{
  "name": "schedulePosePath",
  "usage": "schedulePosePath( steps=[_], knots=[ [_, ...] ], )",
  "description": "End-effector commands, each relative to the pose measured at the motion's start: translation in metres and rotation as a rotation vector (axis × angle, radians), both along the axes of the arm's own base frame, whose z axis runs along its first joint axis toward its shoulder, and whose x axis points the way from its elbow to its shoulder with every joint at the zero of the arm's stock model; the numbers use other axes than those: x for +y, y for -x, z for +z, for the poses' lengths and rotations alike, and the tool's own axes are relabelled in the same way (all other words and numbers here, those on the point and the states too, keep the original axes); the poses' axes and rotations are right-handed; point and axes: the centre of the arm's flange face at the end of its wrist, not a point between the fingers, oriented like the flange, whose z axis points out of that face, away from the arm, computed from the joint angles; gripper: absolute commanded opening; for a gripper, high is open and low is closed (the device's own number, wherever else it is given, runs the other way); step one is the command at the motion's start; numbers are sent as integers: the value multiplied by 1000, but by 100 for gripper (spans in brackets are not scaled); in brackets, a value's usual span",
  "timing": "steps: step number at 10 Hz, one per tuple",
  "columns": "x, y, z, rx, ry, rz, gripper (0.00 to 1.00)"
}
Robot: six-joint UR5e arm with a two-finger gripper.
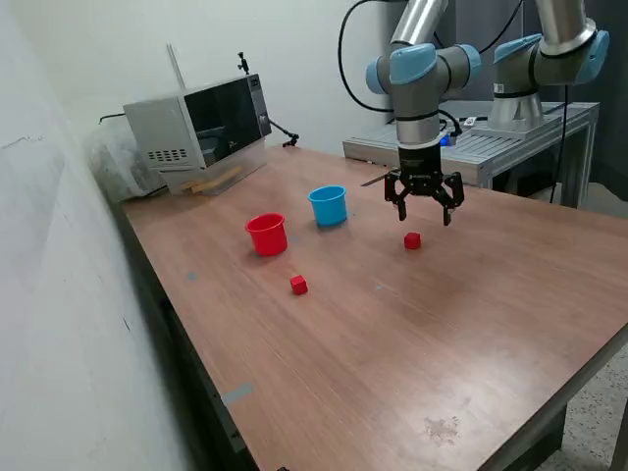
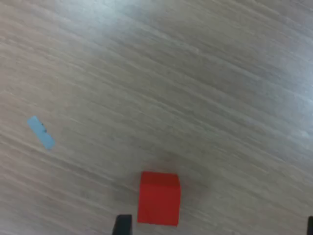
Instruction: Place red objects in the red bin, and blue objects in the blue bin.
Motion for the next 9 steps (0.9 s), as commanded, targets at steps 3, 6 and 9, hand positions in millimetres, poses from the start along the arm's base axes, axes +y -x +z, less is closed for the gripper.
schedulePosePath(
  steps=[3,6,9],
  knots=[
    [0,1,-18,-3,0,2,100],
    [0,2,-23,-6,-1,3,100],
    [1,2,-29,-15,-2,17,0]
  ],
)
